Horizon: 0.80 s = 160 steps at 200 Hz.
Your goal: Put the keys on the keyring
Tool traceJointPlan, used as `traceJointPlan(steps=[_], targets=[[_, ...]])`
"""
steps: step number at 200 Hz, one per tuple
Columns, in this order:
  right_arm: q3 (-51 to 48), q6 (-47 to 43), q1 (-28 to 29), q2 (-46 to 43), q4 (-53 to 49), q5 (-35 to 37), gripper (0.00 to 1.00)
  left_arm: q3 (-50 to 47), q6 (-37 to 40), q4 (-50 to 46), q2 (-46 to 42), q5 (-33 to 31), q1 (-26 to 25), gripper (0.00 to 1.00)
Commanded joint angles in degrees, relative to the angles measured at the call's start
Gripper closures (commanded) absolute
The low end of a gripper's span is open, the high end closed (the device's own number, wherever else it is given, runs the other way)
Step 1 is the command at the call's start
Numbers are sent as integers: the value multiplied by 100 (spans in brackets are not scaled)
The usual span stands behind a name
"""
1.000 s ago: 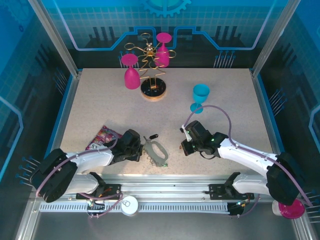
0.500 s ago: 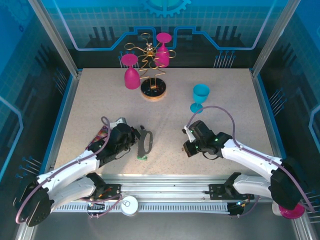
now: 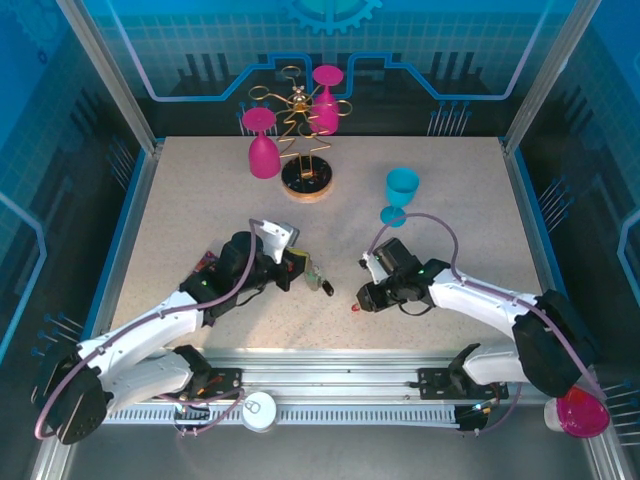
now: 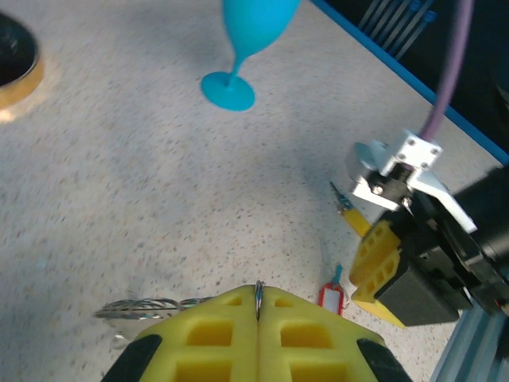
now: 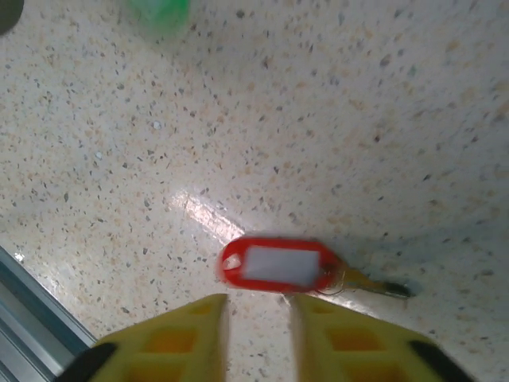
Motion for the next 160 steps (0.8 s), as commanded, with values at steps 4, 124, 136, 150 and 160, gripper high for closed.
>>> traceJointPlan(steps=[4,124,136,150,160], targets=[[-171,-255,-182,-726,390,-15,66,230,924,215,168,787,35,100],[-662,-1149,323,-1509,2674,-1397,60,-310,-535,1273,1026,1380,42,100],[-615,-1081,489,-1322,2822,-1342,58,-255,-1014,1184,1051,1326,42,100],[-513,-1077,714,-1077,2845,-1023,56,-93,-1503,772,1049,1170,36,100],[-418,-1105,844,-895,2836,-790,54,32,-1814,423,1051,1072,43,100]])
